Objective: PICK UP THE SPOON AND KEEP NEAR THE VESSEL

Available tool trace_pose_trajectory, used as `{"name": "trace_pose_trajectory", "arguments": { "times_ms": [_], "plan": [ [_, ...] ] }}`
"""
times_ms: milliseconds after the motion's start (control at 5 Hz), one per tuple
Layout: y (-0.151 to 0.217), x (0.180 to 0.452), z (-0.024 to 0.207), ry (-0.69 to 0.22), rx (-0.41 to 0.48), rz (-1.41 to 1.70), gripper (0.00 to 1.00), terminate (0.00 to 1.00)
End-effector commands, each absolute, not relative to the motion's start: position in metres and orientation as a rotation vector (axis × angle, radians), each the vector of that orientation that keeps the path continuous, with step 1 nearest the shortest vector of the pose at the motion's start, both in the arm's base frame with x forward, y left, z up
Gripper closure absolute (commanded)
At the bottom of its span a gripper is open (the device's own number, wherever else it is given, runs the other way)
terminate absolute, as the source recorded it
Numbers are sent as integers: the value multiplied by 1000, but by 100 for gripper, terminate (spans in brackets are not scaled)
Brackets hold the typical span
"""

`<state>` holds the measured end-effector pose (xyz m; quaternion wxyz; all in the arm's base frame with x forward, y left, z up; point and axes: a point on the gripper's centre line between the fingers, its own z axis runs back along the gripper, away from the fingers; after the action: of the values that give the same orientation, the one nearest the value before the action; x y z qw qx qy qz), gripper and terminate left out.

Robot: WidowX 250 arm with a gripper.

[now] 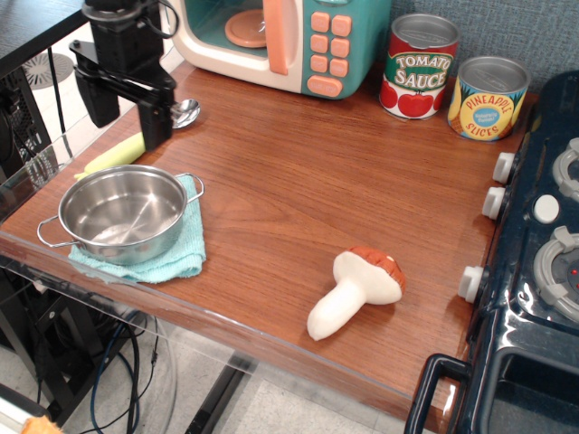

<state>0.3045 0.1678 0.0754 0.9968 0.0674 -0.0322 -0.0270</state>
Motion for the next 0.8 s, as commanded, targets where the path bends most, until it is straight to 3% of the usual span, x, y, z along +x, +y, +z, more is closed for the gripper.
{"name": "trace_pose_trajectory", "arguments": {
  "times_ms": [0, 200, 600],
  "plan": [
    [204, 311, 75, -61, 217, -35, 0, 0],
    [209, 318, 60, -71, 192, -49, 0, 0],
    [203, 322, 41, -197, 163, -64, 0, 0]
  ]
}}
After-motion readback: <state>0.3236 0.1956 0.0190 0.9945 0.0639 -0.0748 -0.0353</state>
